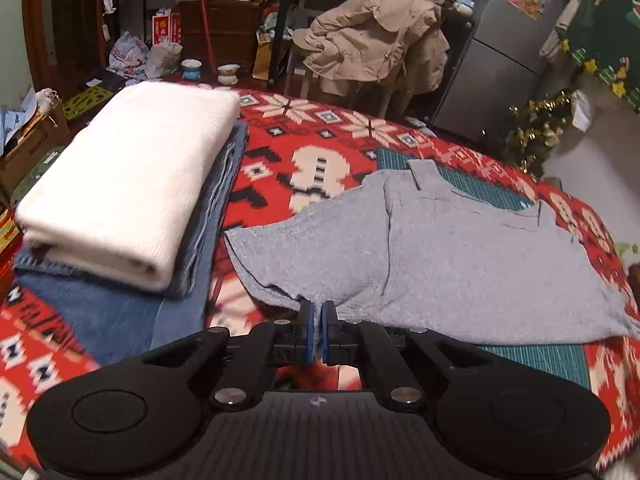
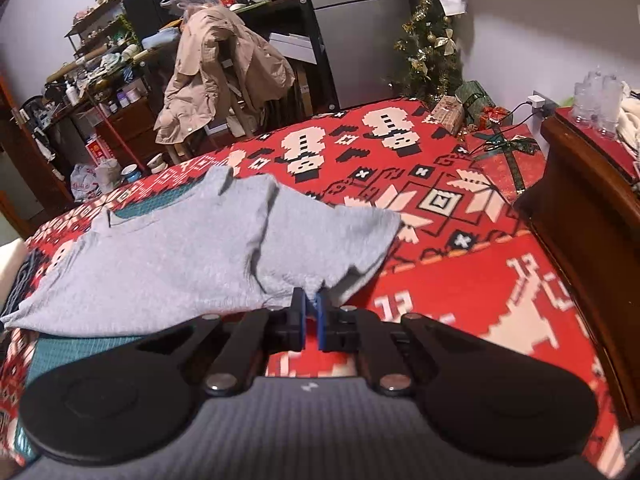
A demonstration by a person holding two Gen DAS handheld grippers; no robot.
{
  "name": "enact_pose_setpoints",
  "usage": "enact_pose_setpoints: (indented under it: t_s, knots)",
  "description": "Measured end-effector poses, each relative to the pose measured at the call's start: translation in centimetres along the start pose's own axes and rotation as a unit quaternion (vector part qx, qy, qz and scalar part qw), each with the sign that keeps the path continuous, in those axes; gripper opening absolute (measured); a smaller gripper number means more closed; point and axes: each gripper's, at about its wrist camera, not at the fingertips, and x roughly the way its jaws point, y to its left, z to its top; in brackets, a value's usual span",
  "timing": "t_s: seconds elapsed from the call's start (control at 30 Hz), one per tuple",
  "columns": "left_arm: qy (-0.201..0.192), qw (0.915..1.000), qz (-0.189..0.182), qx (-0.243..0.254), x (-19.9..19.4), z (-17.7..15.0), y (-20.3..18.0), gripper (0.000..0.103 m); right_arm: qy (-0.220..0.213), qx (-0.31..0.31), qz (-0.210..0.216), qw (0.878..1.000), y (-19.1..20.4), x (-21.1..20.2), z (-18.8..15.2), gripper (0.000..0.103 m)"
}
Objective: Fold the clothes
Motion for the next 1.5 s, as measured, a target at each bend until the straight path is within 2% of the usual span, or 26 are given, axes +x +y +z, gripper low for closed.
enact_pose_setpoints:
  t_s: [0.37,0.5,0.67,0.83,0.93,1.03,1.1,1.17,1.27,1.37,1.4,1.43,1.5]
  knots:
    - [0.04,0.9991,-0.002,0.014,-5.1,-6.5,1.6,0.004,0.033,-0.009,-0.01,0.999,-1.3,-8.4,-5.8,0.005]
    - [0.049,0.9988,-0.004,0.008,-6.0,-8.6,1.9,0.004,0.04,-0.01,-0.012,0.999,-1.5,-10.5,-7.7,0.005]
    - [0.045,0.9989,-0.008,0.013,-6.2,-9.9,1.9,0.004,0.059,-0.018,-0.019,0.998,-1.6,-10.9,-8.9,0.006]
    - [0.022,0.9995,0.01,0.021,-7.5,-9.7,2.1,0.014,0.076,-0.023,-0.032,0.996,-1.7,-10.8,-8.9,0.01]
    - [0.005,0.9998,0.016,0.015,-8.2,-9.2,3.0,0.023,0.067,-0.018,-0.035,0.997,-2.1,-11.4,-8.4,0.012]
    - [-0.01,0.9995,0.03,0.007,-7.8,-8.0,4.0,0.029,0.055,-0.006,-0.039,0.998,-2.7,-11.6,-8.1,0.02]
    - [-0.018,0.9996,0.021,0.003,-6.9,-6.9,4.7,0.031,0.054,0.005,-0.037,0.998,-3.1,-11.3,-8.0,0.02]
    - [-0.015,0.9998,0.008,0.011,-5.6,-6.2,4.9,0.031,0.053,0.015,-0.03,0.998,-3.3,-10.9,-7.8,0.02]
    - [-0.019,0.999,0.012,0.04,-4.1,-5.6,4.3,0.031,0.052,0.013,-0.027,0.998,-2.9,-10.2,-7.4,0.02]
    - [-0.031,0.9926,0.043,0.11,-2.6,-5.4,2.9,0.031,0.054,0.012,-0.026,0.998,-2.6,-9.4,-7.0,0.02]
    - [-0.029,0.9901,0.05,0.128,-2.0,-5.3,2.6,0.028,0.056,0.013,-0.026,0.998,-2.6,-9.1,-6.9,0.02]
    - [-0.027,0.9873,0.057,0.146,-1.4,-5.2,2.2,0.021,0.057,0.013,-0.026,0.998,-2.6,-8.8,-6.8,0.02]
    - [-0.014,0.9867,0.053,0.153,-0.3,-5.0,2.1,0.015,0.06,0.014,-0.026,0.998,-2.5,-8.2,-6.6,0.02]
